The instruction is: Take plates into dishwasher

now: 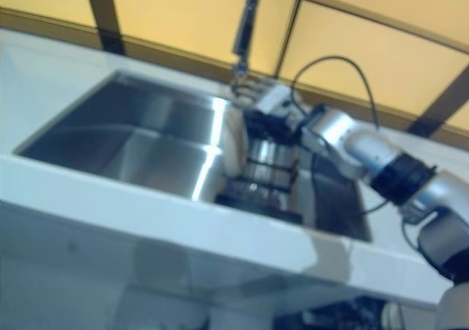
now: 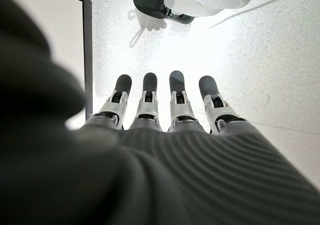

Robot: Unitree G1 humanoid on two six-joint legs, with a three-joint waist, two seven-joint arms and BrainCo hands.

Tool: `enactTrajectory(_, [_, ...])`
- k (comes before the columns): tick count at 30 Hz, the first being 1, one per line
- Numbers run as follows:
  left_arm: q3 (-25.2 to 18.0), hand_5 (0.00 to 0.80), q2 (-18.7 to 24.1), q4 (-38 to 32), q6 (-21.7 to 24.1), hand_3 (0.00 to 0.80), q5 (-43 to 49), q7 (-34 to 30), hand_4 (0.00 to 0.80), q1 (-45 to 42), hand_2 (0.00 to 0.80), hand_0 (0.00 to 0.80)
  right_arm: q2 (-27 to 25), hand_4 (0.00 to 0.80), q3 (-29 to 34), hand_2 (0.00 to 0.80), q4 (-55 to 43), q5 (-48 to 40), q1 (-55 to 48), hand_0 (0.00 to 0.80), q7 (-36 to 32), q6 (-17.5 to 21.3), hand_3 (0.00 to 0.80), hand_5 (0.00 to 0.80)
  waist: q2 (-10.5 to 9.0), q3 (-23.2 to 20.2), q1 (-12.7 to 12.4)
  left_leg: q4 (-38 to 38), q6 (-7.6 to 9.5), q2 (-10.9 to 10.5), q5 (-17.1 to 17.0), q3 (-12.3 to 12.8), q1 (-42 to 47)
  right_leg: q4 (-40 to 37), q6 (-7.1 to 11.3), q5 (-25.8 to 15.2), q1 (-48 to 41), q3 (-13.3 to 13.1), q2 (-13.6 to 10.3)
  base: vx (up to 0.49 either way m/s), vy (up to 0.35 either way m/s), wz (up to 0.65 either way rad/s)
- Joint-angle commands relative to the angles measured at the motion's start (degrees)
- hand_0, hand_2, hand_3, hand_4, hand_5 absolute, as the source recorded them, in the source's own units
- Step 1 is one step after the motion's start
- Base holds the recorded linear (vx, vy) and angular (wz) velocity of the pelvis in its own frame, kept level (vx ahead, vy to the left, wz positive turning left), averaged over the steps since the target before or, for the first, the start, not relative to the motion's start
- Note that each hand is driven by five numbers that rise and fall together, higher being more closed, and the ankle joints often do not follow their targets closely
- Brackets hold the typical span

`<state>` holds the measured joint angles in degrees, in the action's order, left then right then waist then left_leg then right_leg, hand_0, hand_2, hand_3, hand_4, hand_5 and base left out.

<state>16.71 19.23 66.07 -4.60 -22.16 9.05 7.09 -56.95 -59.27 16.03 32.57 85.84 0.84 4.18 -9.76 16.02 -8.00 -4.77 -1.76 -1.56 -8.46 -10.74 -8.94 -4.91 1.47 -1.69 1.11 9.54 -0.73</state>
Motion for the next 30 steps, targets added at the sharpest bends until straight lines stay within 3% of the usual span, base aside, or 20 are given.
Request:
enactTrajectory(1, [0.1, 0.0, 1.6, -0.1, 0.3, 0.0, -2.0, 0.5, 0.0, -0.7, 0.0, 0.0, -1.2, 0.0, -2.3, 0.0, 1.5, -0.1, 7.8, 0.0, 2.4, -2.8, 0.0, 0.0, -3.08, -0.2, -1.7, -0.2, -1.22, 1.4, 3.6, 2.5, 3.4, 0.0, 5.37, -4.0, 0.5, 0.4, -4.9, 0.031, -0.022, 0.1])
enactTrajectory(30, [0.1, 0.0, 2.3, -0.7, 1.1, 0.0, -3.3, 0.1, 0.0, -0.3, 0.0, 0.0, 0.5, 0.0, -3.8, 0.0, -2.0, 0.6, 8.4, 0.0, -2.7, -3.9, 0.0, 0.0, -3.95, 2.7, -2.8, -0.2, -0.83, 1.2, 3.2, 1.9, 2.1, 0.1, 5.29, -4.3, 1.7, 1.1, -4.5, 0.002, -0.005, 0.03])
